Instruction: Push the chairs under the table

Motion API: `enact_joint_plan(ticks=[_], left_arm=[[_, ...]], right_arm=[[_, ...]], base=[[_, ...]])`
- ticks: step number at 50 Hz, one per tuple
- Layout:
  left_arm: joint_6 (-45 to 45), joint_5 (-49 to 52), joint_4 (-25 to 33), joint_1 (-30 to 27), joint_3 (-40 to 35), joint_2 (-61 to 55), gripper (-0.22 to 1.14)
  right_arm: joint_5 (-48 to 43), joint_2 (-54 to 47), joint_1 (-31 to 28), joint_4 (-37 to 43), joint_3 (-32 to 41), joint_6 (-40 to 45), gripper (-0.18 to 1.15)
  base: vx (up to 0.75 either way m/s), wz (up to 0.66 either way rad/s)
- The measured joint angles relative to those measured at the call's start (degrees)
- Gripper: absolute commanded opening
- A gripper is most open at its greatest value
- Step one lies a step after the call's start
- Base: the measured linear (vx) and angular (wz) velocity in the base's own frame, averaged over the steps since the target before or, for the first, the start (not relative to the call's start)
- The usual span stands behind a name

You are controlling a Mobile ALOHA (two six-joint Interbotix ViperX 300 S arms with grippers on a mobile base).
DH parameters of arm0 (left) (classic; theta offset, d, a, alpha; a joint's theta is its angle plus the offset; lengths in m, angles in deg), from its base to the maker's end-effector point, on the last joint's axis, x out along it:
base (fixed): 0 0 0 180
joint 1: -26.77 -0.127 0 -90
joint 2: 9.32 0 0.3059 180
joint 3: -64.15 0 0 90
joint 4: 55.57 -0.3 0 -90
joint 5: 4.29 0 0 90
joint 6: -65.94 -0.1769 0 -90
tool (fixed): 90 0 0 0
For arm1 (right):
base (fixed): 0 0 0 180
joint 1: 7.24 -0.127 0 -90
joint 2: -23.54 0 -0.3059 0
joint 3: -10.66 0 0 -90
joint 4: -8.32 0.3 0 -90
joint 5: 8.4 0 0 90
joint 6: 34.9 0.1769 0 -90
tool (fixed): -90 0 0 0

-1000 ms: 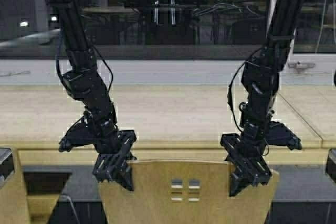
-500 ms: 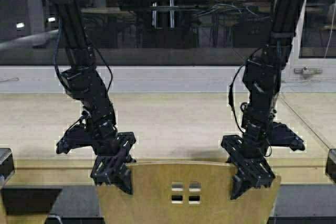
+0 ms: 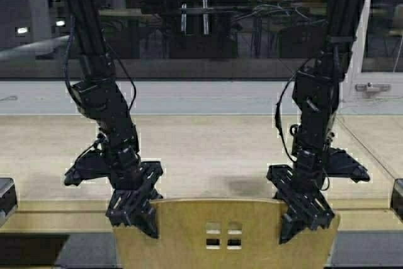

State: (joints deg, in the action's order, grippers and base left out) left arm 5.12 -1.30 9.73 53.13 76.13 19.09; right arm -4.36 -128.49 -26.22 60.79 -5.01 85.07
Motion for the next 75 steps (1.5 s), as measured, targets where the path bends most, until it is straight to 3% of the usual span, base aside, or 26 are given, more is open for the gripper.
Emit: enact_joint_plan(ticks=[6,10,29,53,59,68,75], left_arm=[[-3.3,-0.7,-0.3,0.3,-0.2,0.0,0.79],[-6.2,-0.8,-0.7,0.3,0.1,0.9,0.93],[-6.7,-2.2,-0.9,0.0,5.1,9.1,0.95],[-7.3,-4.1,-1.0,-1.5,20.1,41.3,0.94],[-12.5,-4.0,-7.1,-4.4,25.5,50.5,0.94],[-27.7,-1.4,-26.9,-5.8,33.9,69.2,0.94],[-37.7,2.4,-38.0,-6.2,37.6,82.4,0.94]], right_arm=[[0.8,-0.1,0.1,-0.9,1.1,-2.8,0.78],[1.6,0.0,0.7,-2.4,1.4,-10.1,0.91],[1.4,7.4,0.5,-2.6,-2.6,-9.3,0.91],[0.2,38.7,2.0,-2.9,-19.8,-9.9,0.91],[-1.5,47.7,3.9,-9.4,-22.0,-15.3,0.91],[-3.9,60.0,4.0,-27.2,-25.1,-27.2,0.91],[-4.7,67.9,4.0,-34.7,-26.7,-30.2,0.9]], base=[[-0.01,-0.01],[-0.01,-0.02],[-0.02,0.0],[-0.01,0.0],[-0.02,-0.02],[-0.06,0.0],[-0.11,0.13]])
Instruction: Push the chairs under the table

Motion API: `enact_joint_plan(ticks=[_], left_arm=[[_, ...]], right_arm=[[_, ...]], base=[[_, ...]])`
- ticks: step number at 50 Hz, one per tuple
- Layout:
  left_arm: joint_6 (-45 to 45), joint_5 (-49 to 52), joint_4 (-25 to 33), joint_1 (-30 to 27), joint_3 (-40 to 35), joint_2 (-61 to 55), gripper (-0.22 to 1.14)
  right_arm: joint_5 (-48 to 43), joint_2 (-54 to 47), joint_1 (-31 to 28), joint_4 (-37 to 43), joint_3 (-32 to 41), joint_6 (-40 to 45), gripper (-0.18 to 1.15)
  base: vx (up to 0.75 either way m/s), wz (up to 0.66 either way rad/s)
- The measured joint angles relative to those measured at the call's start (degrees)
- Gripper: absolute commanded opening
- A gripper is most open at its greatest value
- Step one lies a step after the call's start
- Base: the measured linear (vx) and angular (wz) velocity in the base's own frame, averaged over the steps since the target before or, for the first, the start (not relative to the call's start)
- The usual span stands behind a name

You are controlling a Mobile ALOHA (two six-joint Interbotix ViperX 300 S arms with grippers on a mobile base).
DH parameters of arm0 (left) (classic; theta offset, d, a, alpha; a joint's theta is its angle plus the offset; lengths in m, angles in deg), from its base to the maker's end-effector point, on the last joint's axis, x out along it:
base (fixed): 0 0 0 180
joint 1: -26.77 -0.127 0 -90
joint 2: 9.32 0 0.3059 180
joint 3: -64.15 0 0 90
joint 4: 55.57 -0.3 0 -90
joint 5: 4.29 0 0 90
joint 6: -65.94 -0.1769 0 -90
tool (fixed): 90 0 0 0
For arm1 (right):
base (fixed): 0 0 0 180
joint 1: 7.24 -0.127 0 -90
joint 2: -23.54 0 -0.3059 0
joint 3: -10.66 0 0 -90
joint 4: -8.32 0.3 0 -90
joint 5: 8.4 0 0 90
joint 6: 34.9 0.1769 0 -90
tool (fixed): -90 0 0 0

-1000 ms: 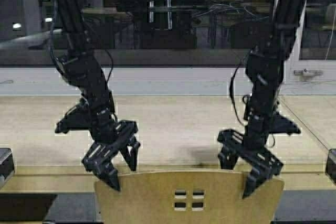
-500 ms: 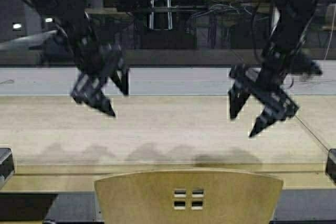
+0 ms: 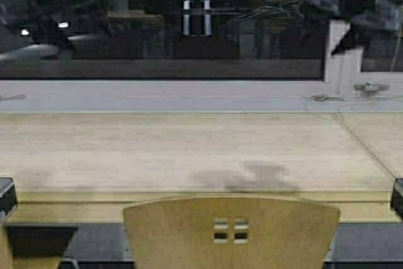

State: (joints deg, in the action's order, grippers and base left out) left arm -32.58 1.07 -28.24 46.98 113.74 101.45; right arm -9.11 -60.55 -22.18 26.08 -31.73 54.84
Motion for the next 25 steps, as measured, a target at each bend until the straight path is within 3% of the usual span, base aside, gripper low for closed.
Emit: enact_joint_plan(ticks=[7,15,25], left_arm=[[-4.7,2.5,-8.6,-0.9,1.5,11.0,0.94],[-4.7,2.6,-11.1,-0.9,3.0,19.6,0.94],[-3.9,-1.2,-11.1,-1.0,5.4,22.1,0.94]], right_arm=[[-1.8,6.2,0.0,-2.7,-0.1,-0.9,0.9],[-2.9,9.3,0.1,-4.7,-0.1,-1.1,0.9],[-3.0,10.8,-0.4,-4.9,-0.1,-1.1,0.9]], base=[[-0.13,0.21],[-0.12,0.26],[-0.1,0.43]])
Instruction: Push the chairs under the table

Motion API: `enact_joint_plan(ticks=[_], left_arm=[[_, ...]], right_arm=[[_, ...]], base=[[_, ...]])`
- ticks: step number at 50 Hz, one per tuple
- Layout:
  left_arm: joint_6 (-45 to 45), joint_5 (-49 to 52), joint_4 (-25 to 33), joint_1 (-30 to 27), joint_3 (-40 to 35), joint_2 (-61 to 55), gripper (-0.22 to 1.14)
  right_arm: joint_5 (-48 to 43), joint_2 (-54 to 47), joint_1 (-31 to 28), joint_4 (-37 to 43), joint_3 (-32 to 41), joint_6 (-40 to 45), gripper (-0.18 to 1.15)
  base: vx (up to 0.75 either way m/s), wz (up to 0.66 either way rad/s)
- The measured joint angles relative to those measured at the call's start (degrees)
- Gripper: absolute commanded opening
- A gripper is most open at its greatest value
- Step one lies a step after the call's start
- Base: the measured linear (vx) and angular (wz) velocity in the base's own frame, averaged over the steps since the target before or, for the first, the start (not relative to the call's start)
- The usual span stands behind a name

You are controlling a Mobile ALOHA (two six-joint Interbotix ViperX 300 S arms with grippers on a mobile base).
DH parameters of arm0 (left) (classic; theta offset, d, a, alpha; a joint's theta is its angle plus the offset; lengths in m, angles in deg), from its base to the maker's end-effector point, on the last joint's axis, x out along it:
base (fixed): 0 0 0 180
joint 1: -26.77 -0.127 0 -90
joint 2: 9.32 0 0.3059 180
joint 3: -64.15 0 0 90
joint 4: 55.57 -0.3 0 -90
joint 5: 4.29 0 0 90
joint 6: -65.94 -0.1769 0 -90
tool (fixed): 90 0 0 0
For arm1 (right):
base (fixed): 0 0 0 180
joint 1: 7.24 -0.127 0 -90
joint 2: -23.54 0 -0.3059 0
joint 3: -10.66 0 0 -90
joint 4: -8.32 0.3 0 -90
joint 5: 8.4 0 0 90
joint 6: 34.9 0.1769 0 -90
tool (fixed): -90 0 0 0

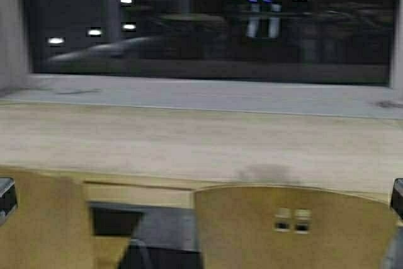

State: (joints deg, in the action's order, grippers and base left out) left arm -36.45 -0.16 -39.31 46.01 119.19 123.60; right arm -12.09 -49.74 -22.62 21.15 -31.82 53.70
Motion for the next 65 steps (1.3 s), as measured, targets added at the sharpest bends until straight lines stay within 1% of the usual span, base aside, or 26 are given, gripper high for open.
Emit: enact_joint_plan(ticks=[6,13,30,65], left_arm=[[-0.1,-2.6,-0.1,0.0,0.3,0.1,0.94],[-0.2,-3.3,-0.2,-0.1,0.3,0.6,0.94],[0.4,-3.5,-0.1,-0.1,0.7,2.8,0.94],[1.2,-4.3,-0.1,0.0,1.3,2.7,0.94]], right_arm=[[0.1,0.4,-0.4,-0.2,-0.7,0.0,0.9],[-0.2,1.9,-0.4,-1.1,-1.2,-0.1,0.9],[-0.4,12.0,-0.4,-5.1,-4.0,-0.2,0.9],[-1.6,11.7,-0.3,-5.4,-4.0,0.3,0.9]], base=[[-0.12,0.5],[-0.17,0.44],[-0.22,0.32],[-0.33,0.2]])
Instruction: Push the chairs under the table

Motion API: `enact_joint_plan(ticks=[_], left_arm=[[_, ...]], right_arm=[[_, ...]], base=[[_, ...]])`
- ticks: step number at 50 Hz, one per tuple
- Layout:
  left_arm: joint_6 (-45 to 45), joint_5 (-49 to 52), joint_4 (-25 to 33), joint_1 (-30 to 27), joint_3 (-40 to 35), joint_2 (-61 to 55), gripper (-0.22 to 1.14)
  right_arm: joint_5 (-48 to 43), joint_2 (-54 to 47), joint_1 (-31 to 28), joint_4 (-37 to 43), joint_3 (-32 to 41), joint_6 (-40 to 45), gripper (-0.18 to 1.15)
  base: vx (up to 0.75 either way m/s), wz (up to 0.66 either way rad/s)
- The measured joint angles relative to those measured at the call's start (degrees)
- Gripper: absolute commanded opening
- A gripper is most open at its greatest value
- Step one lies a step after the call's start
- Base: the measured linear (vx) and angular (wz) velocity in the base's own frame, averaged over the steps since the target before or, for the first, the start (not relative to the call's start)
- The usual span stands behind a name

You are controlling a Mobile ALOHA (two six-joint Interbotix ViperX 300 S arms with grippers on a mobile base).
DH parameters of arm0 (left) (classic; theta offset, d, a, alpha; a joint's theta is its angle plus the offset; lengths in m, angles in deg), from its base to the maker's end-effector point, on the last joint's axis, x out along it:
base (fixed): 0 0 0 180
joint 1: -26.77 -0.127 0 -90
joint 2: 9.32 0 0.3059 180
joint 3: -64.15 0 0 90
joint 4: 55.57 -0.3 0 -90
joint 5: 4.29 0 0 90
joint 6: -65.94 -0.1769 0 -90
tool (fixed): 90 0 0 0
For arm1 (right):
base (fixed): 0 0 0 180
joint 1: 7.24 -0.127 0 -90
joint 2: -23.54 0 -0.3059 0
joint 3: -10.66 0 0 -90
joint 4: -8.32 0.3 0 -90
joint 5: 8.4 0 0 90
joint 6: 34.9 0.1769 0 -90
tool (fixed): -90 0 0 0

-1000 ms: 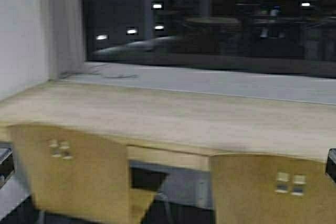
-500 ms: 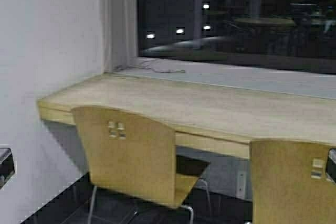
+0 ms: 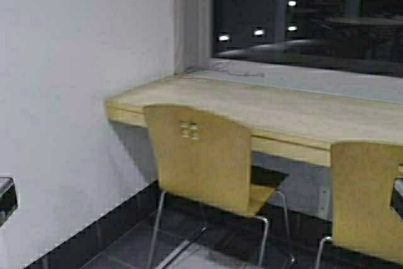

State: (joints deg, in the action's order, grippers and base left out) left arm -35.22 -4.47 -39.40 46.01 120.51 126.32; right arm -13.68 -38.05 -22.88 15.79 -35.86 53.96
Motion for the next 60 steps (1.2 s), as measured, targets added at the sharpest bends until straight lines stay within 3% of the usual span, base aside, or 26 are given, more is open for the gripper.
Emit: enact_joint_plan(ticks=[27,60], left_arm=[[0.1,-1.5,0.0,-0.4,-0.1,-1.5,0.94],[2.4,-1.8,0.2,-0.4,-0.1,-4.0,0.94]], right_arm=[[0.1,-1.6,-0.2,0.5,1.9,1.8,0.9],[-0.8,-7.2,0.0,-1.1,2.4,1.3,0.9]], base=[[-0.4,0.18],[-0.42,-0.07]])
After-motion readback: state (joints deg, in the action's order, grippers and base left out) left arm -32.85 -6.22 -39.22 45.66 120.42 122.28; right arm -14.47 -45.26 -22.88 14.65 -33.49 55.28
